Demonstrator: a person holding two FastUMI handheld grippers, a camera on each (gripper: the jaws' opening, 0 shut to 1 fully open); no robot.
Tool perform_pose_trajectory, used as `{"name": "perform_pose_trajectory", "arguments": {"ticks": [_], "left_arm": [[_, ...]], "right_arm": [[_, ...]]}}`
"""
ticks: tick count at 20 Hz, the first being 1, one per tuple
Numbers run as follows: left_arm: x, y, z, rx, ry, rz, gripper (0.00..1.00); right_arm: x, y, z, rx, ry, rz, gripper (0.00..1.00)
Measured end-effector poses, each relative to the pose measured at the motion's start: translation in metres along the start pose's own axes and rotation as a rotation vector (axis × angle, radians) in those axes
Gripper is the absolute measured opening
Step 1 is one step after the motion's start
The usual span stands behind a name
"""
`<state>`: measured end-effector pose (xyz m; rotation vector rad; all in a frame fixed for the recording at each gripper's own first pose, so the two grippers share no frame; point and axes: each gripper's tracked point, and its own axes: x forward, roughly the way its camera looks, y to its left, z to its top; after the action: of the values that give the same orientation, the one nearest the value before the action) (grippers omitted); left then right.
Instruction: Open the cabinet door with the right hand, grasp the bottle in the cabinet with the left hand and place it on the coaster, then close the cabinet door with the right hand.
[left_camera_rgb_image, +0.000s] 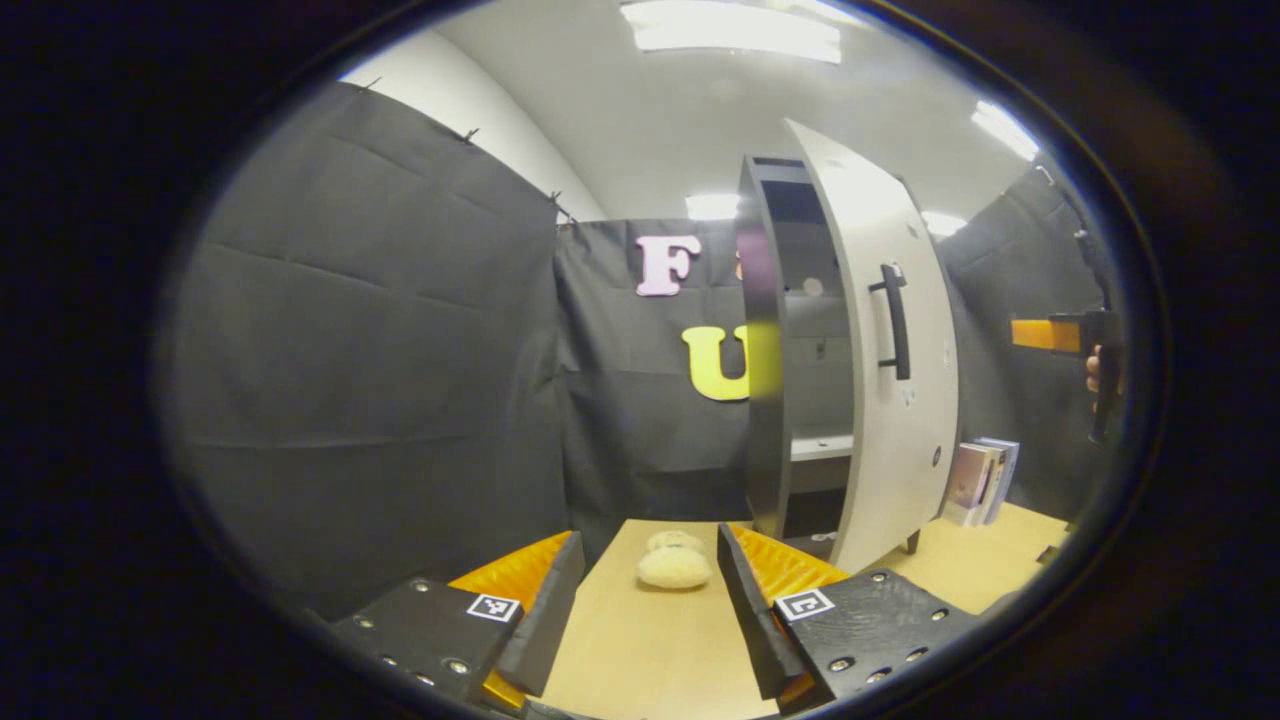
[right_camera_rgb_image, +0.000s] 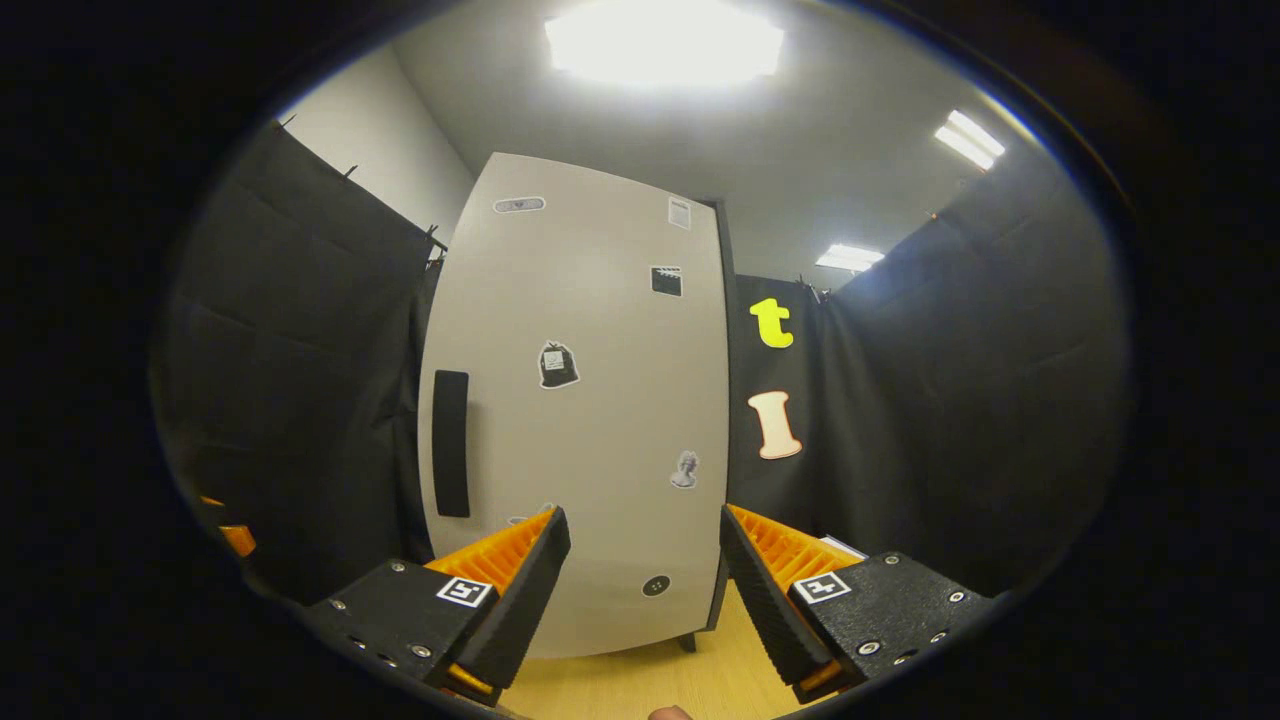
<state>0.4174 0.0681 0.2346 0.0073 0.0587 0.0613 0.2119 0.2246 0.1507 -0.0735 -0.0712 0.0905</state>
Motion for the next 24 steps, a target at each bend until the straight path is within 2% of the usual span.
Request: {"name": "perform_pose_trajectory", "arguments": {"ticks": [2, 5, 6, 14, 24], "left_arm": [[0.005, -0.021, 0.009, 0.004, -0.004, -0.018, 0.72], [0.014, -0.06, 0.021, 0.001, -0.01, -0.053, 0.71], [0.018, -0.069, 0.023, 0.004, -0.01, -0.058, 0.77], [0.031, -0.15, 0.043, 0.021, -0.019, -0.093, 0.77], [0.039, -0.209, 0.055, 0.009, -0.03, -0.119, 0.77]], "right_arm": [[0.0, -0.007, -0.002, 0.011, 0.011, -0.01, 0.93], [-0.001, -0.019, -0.005, 0.02, 0.02, -0.037, 0.93], [-0.002, -0.022, -0.006, 0.023, 0.025, -0.043, 0.93], [-0.008, -0.048, -0.012, 0.037, 0.048, -0.093, 0.93], [-0.012, -0.056, -0.02, 0.063, 0.061, -0.101, 0.93]]}}
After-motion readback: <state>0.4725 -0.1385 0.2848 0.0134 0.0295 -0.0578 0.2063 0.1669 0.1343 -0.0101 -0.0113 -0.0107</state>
